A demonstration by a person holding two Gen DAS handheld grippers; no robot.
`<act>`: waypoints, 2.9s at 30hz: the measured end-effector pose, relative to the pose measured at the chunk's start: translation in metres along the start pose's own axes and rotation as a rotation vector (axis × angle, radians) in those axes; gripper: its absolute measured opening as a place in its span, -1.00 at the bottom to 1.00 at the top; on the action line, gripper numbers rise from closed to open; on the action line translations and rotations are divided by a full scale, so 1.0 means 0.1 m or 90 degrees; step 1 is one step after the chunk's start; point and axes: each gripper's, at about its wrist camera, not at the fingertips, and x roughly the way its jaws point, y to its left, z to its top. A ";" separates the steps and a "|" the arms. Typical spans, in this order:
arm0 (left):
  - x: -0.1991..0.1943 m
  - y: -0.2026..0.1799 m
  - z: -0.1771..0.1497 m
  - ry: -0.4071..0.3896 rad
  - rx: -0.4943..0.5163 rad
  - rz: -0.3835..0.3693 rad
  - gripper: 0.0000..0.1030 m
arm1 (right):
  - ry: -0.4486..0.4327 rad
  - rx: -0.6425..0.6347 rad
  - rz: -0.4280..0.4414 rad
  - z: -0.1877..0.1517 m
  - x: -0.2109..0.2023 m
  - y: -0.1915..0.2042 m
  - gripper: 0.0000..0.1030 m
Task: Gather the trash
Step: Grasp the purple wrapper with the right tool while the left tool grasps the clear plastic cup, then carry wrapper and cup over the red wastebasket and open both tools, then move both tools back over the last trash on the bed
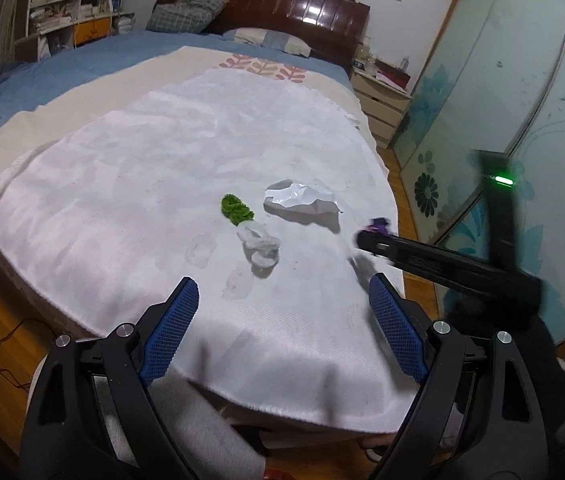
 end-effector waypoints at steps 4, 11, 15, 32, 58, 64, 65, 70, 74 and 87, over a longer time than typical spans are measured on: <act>0.32 -0.01 0.19 0.026 -0.007 -0.024 0.68 | -0.034 0.016 0.010 -0.09 -0.43 -0.13 -0.44; 0.94 -0.01 0.31 0.100 -0.018 0.077 0.66 | -0.057 0.040 0.012 -0.51 -1.11 -0.39 -0.44; 0.92 -0.13 0.22 0.098 0.020 0.112 -0.47 | -0.059 0.051 0.003 -0.76 -1.33 -0.59 -0.44; 0.13 -0.72 0.01 0.056 0.040 0.013 -0.61 | -0.106 0.136 -0.022 -1.24 -1.78 -1.41 -0.44; 1.81 -2.93 -1.03 0.209 0.266 -0.147 -0.60 | -0.064 0.283 -0.171 -1.66 -2.13 -2.85 -0.43; 2.17 -2.95 -1.38 0.275 0.285 -0.120 -0.56 | 0.007 0.328 -0.147 -1.76 -1.59 -3.01 -0.42; 2.16 -2.95 -1.39 0.273 0.285 -0.120 -0.54 | 0.008 0.335 -0.140 -1.77 -1.57 -3.01 -0.40; 2.10 -2.97 -1.37 0.255 0.288 -0.121 0.09 | -0.013 0.373 -0.109 -1.81 -1.57 -3.05 -0.24; 2.01 -2.88 -1.32 0.238 0.267 -0.112 0.56 | -0.025 0.388 -0.108 -1.84 -1.59 -3.07 0.22; 1.13 -2.29 -0.85 0.176 0.243 -0.087 0.56 | -0.035 0.376 -0.088 -1.82 -1.62 -2.88 0.28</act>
